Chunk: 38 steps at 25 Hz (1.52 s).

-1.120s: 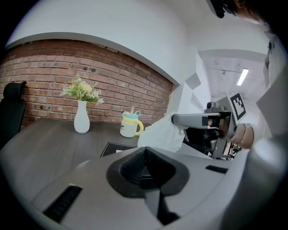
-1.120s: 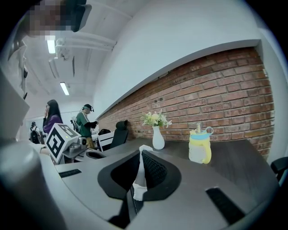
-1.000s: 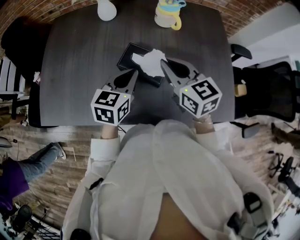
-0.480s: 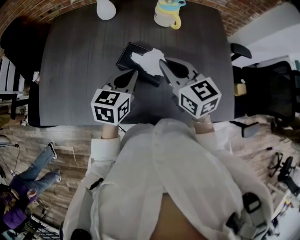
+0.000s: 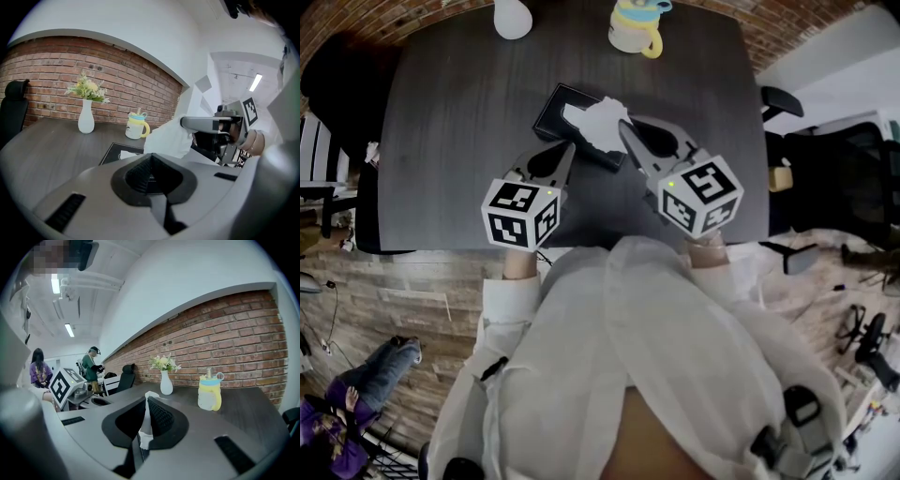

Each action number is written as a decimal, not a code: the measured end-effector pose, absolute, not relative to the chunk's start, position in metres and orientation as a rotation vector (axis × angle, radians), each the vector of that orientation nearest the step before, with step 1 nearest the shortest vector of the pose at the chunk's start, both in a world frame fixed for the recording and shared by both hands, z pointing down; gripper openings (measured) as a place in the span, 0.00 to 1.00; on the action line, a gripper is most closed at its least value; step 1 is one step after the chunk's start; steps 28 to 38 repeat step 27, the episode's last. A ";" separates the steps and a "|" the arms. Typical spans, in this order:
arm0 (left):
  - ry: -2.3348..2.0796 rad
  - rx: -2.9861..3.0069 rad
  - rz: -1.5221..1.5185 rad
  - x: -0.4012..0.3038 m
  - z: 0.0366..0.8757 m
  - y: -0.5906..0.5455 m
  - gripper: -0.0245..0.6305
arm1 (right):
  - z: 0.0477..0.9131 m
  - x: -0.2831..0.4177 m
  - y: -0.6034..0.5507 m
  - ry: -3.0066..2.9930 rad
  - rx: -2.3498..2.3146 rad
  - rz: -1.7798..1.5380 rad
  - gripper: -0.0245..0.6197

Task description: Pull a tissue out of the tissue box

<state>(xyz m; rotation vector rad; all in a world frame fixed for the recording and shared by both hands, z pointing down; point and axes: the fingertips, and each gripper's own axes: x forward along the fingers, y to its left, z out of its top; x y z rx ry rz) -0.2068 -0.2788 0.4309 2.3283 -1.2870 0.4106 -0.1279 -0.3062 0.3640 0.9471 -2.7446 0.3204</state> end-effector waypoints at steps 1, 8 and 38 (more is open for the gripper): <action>-1.287 2.326 0.403 -0.207 0.431 -0.279 0.04 | 0.364 -0.128 -0.306 -2.744 0.947 0.319 0.05; -1.275 2.318 0.394 -0.207 0.432 -0.277 0.04 | 0.368 -0.128 -0.307 -2.730 0.947 0.301 0.05; -1.226 2.308 0.398 -0.202 0.442 -0.275 0.04 | 0.379 -0.122 -0.313 -2.709 0.944 0.353 0.05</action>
